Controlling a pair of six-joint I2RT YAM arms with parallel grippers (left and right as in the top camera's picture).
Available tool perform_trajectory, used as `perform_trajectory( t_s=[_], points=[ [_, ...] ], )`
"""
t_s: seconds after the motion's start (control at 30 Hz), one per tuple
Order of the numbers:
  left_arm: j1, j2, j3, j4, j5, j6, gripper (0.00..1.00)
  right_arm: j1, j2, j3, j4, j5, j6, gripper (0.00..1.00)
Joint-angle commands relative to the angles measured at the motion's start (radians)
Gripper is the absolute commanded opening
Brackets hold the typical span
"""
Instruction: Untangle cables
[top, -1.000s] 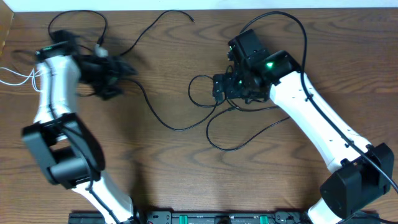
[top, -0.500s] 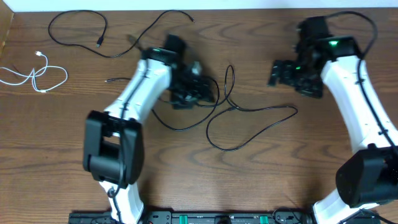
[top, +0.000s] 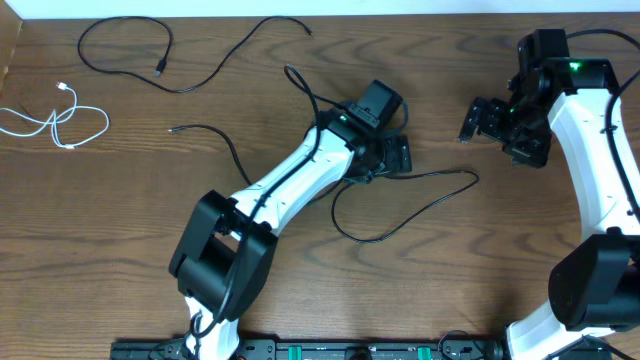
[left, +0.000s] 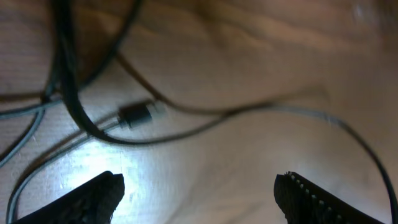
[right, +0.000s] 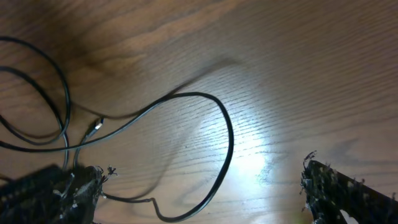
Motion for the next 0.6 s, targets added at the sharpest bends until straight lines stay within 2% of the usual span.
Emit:
perform_trajectory(
  t_s=[0.0, 0.1, 0.3, 0.4, 0.43, 0.47, 0.5, 0.57],
  points=[
    [0.005, 0.046, 0.004, 0.019, -0.15, -0.16, 0.83, 0.018, -0.007, 0.002, -0.002, -0.013, -0.006, 0.99],
    [0.005, 0.065, 0.004, 0.031, -0.202, -0.185, 0.83, 0.024, -0.007, 0.002, -0.002, -0.013, -0.006, 0.99],
    [0.004, 0.099, 0.004, 0.045, -0.208, -0.185, 0.82, 0.024, -0.007, 0.002, -0.001, -0.013, -0.006, 0.99],
    [0.004, 0.109, 0.004, 0.049, -0.207, -0.184, 0.65, 0.026, -0.007, 0.002, 0.0, -0.013, -0.006, 0.99],
    [0.004, 0.109, 0.004, 0.048, -0.195, -0.183, 0.38, 0.028, -0.007, 0.002, 0.002, -0.013, -0.006, 0.99],
    [0.004, 0.107, 0.004, 0.05, -0.169, -0.18, 0.22, 0.028, -0.007, 0.002, 0.002, -0.013, -0.006, 0.99],
    [0.006, 0.103, 0.004, 0.05, -0.143, -0.18, 0.11, 0.029, -0.007, 0.002, 0.001, -0.013, -0.006, 0.99],
    [0.013, 0.087, 0.005, 0.058, -0.056, -0.161, 0.07, 0.03, -0.007, 0.002, 0.001, -0.013, -0.007, 0.99]
  ],
)
